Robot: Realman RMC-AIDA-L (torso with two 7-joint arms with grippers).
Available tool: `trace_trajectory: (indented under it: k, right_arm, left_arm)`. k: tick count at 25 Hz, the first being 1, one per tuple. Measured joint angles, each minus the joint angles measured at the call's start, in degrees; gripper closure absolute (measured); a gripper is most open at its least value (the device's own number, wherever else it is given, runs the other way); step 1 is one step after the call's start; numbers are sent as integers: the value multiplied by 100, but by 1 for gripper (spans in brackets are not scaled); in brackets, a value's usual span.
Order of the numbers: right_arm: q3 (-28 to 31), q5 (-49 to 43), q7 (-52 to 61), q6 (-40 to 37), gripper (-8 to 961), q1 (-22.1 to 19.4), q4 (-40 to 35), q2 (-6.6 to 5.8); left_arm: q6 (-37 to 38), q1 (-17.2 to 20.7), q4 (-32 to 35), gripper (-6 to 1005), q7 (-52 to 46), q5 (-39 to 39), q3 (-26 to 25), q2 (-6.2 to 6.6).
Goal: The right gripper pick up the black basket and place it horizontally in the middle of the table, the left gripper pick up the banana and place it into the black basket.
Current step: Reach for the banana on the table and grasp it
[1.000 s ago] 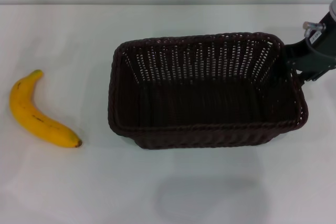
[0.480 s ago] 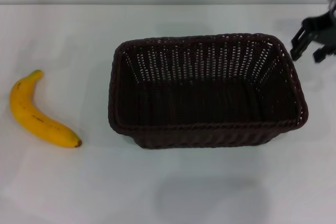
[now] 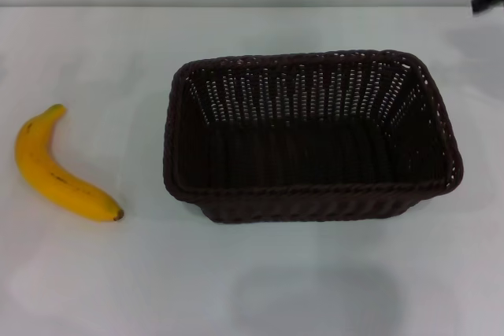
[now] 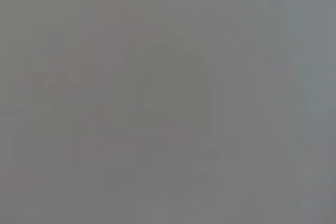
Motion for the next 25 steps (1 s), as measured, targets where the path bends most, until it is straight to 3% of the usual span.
trace_trajectory:
  k: [1, 3, 8, 12, 13, 16, 19, 21, 25]
  right_arm:
    - [139, 133, -492, -425, 489, -272, -73, 130]
    - [232, 644, -1277, -1119, 488, -711, -87, 213]
    - [311, 3669, -4193, -2915, 488, -1791, 779, 160]
    - [658, 6055, -6904, -3091, 488, -2118, 2038, 150]
    - [788, 6741, -7909, -3058, 488, -2127, 2688, 145]
    - [974, 7071, -8660, -2981, 488, -2085, 3207, 145]
    - [1177, 7360, -9706, -2812, 488, -2025, 3774, 161]
    - [1208, 7777, -10480, -2704, 488, -2017, 4180, 166]
    - [1210, 8633, -11664, -2560, 488, -2056, 4692, 161]
  left_arm:
    - [40, 27, 176, 136, -248, 173, 0, -23]
    - [156, 101, 671, 136, -1098, 741, -1, -99]
    - [295, 223, 1874, 136, -3335, 2283, -33, -208]
    - [246, 111, 2633, 136, -5532, 3788, -13, -156]
    - [174, 56, 2804, 136, -6081, 4231, -9, -121]
    - [-280, -196, 3164, 136, -7362, 5369, -11, 6]
    - [-1184, -677, 3218, 136, -8723, 6400, -23, 316]
    - [-1666, -933, 3163, 135, -9250, 6801, -16, 460]
    - [-2491, -1478, 3097, 134, -10144, 7897, -9, 629]
